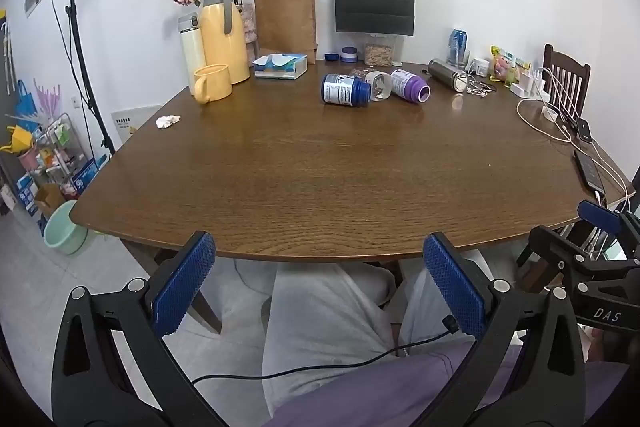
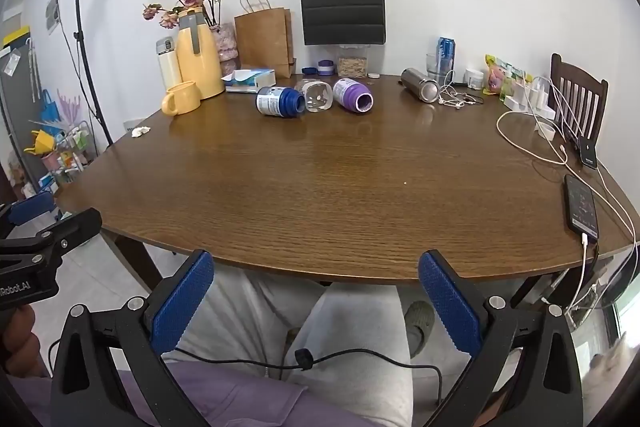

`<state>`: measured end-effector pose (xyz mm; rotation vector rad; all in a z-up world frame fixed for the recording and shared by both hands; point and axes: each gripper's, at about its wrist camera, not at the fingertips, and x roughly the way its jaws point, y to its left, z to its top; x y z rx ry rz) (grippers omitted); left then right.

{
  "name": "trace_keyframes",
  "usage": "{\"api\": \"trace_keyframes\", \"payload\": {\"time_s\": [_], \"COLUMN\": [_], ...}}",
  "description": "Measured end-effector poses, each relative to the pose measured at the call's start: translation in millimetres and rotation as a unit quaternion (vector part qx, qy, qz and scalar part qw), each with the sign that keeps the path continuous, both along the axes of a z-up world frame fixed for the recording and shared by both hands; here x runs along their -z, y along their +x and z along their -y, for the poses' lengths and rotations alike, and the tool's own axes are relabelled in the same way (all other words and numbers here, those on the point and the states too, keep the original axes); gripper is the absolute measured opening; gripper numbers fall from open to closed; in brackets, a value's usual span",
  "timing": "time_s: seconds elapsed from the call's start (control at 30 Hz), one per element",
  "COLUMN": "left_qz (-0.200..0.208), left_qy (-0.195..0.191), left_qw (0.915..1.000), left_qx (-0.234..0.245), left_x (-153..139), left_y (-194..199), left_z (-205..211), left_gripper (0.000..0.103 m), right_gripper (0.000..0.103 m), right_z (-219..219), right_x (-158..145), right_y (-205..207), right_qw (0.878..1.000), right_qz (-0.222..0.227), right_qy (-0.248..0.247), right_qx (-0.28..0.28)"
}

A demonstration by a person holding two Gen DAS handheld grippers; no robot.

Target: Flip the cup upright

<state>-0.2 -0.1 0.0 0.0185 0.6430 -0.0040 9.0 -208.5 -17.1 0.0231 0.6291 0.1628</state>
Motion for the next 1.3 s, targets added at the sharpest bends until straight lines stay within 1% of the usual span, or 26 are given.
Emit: {"api": "trace_keyframes", "payload": {"time_s": [0.2, 0.23, 0.63, 0.67, 0.73, 0.8, 0.87, 0.9, 0.93, 0.97, 1.07, 1.2, 1.3], "left_qz": [0.0, -0.001, -0.006, 0.004, 0.007, 0.02, 0.02, 0.02, 0.009, 0.006, 0.021, 0.019, 0.007], "left_qy": [0.003, 0.004, 0.002, 0.003, 0.004, 0.004, 0.007, 0.007, 0.004, 0.003, 0.007, 0.006, 0.002], "left_qw": [1.0, 1.0, 1.0, 1.0, 1.0, 0.9998, 0.9998, 0.9998, 1.0, 1.0, 0.9998, 0.9998, 1.0], "left_qx": [-0.002, -0.002, -0.001, -0.001, -0.001, -0.001, -0.003, -0.003, -0.003, -0.002, -0.003, -0.002, -0.003], "left_x": [-1.4, -2.3, 2.2, 2.1, 1.9, 1.8, 1.9, 1.7, 2.1, 1.9, 1.6, 2.6, 2.6], "left_y": [-3.1, -6.1, -2.8, -2.5, -3.1, -4.2, 0.4, 0.2, 0.9, 1.2, 0.4, 0.2, 1.0], "left_z": [0.9, 6.1, -2.7, -3.0, -2.9, -2.8, -2.7, -3.4, -3.4, -3.6, -3.0, -3.3, -3.0], "left_gripper": [0.103, 0.103, 0.103, 0.103, 0.103, 0.103, 0.103, 0.103, 0.103, 0.103, 0.103, 0.103, 0.103], "right_gripper": [0.103, 0.103, 0.103, 0.103, 0.103, 0.103, 0.103, 0.103, 0.103, 0.103, 0.103, 0.103, 0.103], "right_z": [2.9, 3.1, 5.0, 5.0, 5.5, 6.6, 5.9, 6.7, 6.1, 5.9, 5.9, 5.6, 5.7], "right_x": [-0.3, -0.2, 0.6, 0.5, 1.6, 2.2, 2.0, 2.6, 2.0, 2.1, 2.5, 2.9, 2.6], "right_y": [0.6, 0.9, 2.0, 2.1, 2.3, 2.6, 2.7, 3.2, 2.8, 2.7, 2.2, 1.9, 2.2], "right_qw": [1.0, 1.0, 1.0, 1.0, 1.0, 1.0, 1.0, 1.0, 1.0, 1.0, 1.0, 1.0, 1.0], "right_qz": [0.002, 0.002, 0.0, 0.0, -0.002, -0.002, -0.002, -0.002, -0.002, -0.003, -0.003, -0.002, -0.003], "right_qy": [0.002, 0.002, 0.003, 0.004, 0.004, 0.004, 0.004, 0.003, 0.004, 0.004, 0.004, 0.004, 0.004], "right_qx": [0.002, 0.002, 0.004, 0.004, 0.004, 0.004, 0.004, 0.003, 0.003, 0.004, 0.004, 0.004, 0.004]}}
